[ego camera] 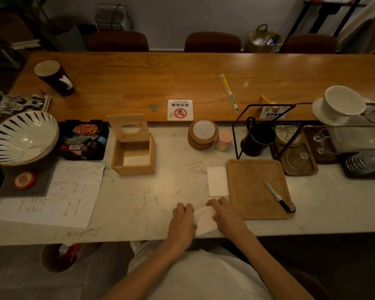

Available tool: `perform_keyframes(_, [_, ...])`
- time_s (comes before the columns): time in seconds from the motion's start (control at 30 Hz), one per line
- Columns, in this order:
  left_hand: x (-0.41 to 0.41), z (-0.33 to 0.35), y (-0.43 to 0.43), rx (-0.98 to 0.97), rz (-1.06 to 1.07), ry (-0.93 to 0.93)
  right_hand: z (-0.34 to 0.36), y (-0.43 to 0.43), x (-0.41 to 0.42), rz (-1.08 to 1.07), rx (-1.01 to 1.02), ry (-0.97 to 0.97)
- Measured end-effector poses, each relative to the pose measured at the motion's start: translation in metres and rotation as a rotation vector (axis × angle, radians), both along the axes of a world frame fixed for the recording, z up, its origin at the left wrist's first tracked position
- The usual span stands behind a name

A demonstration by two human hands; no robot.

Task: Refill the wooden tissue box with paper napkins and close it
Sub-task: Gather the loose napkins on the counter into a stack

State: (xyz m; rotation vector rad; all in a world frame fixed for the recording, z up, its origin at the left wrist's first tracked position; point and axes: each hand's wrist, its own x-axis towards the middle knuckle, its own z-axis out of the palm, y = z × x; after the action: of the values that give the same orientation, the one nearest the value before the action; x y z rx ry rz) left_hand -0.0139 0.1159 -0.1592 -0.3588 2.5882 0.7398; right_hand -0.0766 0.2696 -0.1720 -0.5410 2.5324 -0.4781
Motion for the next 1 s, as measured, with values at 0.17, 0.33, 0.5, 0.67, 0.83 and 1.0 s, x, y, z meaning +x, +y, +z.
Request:
perform_keyframes(0.17, [-0.005, -0.002, 0.003, -0.057, -0.034, -0.006, -0.006, -0.005, 0.0, 0.024, 0.073, 0.133])
perform_keyframes(0.33, [-0.015, -0.001, -0.002, 0.054, -0.014, -0.037, -0.002, -0.01, 0.004, 0.006, 0.102, 0.189])
perform_keyframes(0.5, [-0.035, 0.015, -0.025, 0.444, 0.174, 0.047, 0.005, -0.003, 0.0, -0.247, -0.188, -0.077])
perform_keyframes(0.67, [-0.102, 0.022, -0.031, 0.522, 0.107, 0.092, 0.005, -0.01, -0.008, -0.511, -0.283, -0.059])
perform_keyframes(0.83, [-0.163, 0.003, -0.007, 0.322, -0.101, 0.086, 0.006, -0.024, -0.03, -0.64, -0.141, 0.055])
perform_keyframes(1.0, [-0.178, -0.013, 0.002, 0.023, -0.35, 0.088, 0.004, -0.032, -0.037, -0.631, 0.018, 0.066])
